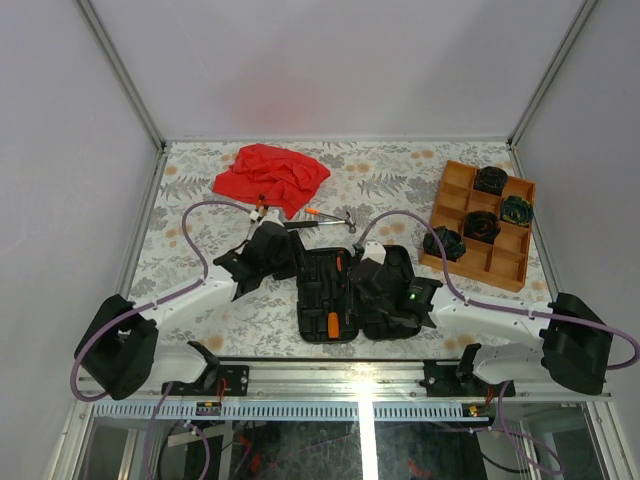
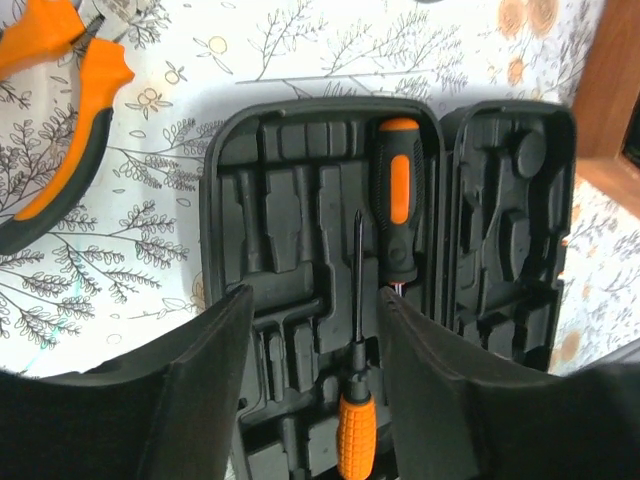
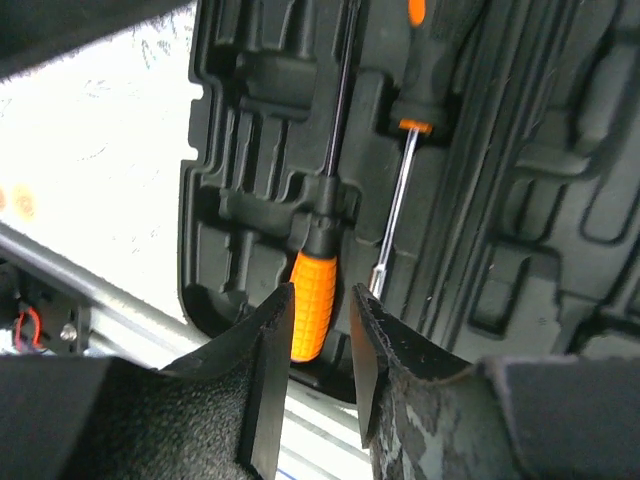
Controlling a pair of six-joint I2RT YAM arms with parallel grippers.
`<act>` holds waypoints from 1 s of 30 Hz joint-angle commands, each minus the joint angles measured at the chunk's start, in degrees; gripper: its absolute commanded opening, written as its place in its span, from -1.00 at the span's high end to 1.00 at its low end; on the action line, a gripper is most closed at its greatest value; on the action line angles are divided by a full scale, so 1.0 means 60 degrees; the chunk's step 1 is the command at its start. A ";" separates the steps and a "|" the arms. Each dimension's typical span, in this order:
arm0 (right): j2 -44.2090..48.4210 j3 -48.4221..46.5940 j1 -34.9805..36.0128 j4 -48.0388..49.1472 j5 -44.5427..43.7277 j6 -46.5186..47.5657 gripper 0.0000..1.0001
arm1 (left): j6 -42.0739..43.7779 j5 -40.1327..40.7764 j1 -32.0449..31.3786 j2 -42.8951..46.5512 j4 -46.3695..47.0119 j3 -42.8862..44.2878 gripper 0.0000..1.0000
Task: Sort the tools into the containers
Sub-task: Place the screwdriver in the storage box, then adjust the storage box at the center of the board.
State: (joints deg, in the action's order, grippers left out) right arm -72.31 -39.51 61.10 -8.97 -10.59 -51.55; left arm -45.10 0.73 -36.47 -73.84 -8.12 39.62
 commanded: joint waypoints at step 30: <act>-0.0432 -0.0396 -0.2225 0.0638 0.1971 0.1774 0.50 | -0.1506 0.1926 -0.2095 0.0241 -0.1655 0.0343 0.33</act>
State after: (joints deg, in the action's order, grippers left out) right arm -77.84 -40.93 46.54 -3.99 2.61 -40.95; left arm -56.23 9.41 -54.22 -74.63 -16.71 39.48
